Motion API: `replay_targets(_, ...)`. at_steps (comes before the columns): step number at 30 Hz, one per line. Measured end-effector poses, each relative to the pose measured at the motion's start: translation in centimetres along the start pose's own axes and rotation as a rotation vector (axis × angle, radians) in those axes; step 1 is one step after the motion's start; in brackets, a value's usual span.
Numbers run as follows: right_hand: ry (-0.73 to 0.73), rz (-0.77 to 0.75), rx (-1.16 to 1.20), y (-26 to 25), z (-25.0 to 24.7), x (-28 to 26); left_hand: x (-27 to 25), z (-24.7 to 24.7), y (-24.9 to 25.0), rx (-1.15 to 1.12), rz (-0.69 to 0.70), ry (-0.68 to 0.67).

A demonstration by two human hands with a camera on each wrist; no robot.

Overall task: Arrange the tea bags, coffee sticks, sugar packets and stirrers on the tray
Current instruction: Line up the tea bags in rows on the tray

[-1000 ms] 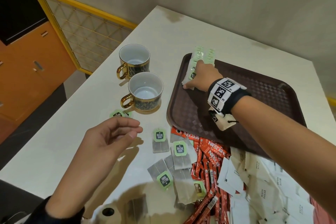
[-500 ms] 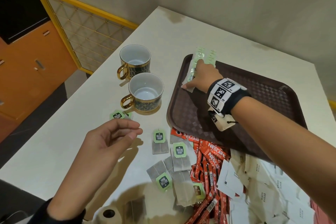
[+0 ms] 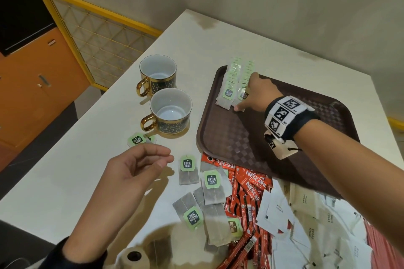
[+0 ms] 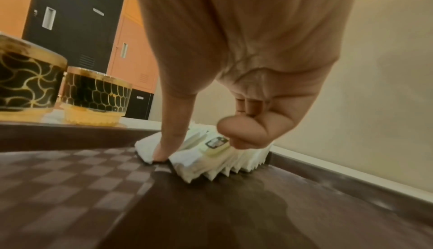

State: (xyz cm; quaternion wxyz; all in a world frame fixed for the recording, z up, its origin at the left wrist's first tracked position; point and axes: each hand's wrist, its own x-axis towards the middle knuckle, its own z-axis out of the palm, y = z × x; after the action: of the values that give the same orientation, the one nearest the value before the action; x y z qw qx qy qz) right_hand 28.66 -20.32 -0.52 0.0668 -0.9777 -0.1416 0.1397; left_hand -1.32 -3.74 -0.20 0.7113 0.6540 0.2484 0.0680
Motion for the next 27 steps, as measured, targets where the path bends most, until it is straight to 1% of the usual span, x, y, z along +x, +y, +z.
replay_targets(3,-0.027,-0.011,-0.030,-0.1,0.5,0.3,-0.1,0.4,-0.1,0.004,0.000,-0.014)
replay_targets(9,-0.018,-0.047,-0.053,-0.3,0.3,0.6,-0.4,0.4,-0.7,0.026,-0.004,-0.006)
replay_targets(11,-0.008,-0.064,-0.018,-0.2,-0.3,-0.1,-0.4,0.5,-0.6,0.050,-0.001,-0.009)
replay_targets(13,0.018,-0.107,0.063,-0.2,-1.2,-1.9,-0.3,0.7,-0.2,0.108,0.009,-0.021)
replay_targets(14,0.033,-0.144,0.113,-0.3,-1.6,-3.3,-0.1,0.9,-0.1,0.173,0.018,-0.034)
replay_targets(16,0.027,-0.242,0.186,-0.8,-2.2,-7.0,0.2,1.4,0.2,0.398,0.060,-0.068)
replay_targets(18,-0.071,-0.347,0.181,-1.4,-2.0,-11.2,0.5,2.1,0.5,0.690,0.121,-0.122)
replay_targets(20,-0.231,-0.433,0.073,-2.1,-1.1,-14.8,1.2,3.1,0.5,1.009,0.191,-0.200)
replay_targets(22,-0.348,-0.462,-0.083,-2.7,0.2,-16.7,2.2,4.0,0.4,1.259,0.262,-0.249)
replay_targets(23,-0.368,-0.471,-0.170,-2.9,0.9,-17.0,2.6,4.5,0.4,1.345,0.278,-0.271)
replay_targets(25,-0.352,-0.500,-0.310,-3.3,2.1,-17.2,3.2,5.2,0.4,1.458,0.299,-0.316)
replay_targets(27,-0.338,-0.519,-0.354,-3.6,3.0,-17.2,3.5,5.6,0.4,1.525,0.300,-0.360)
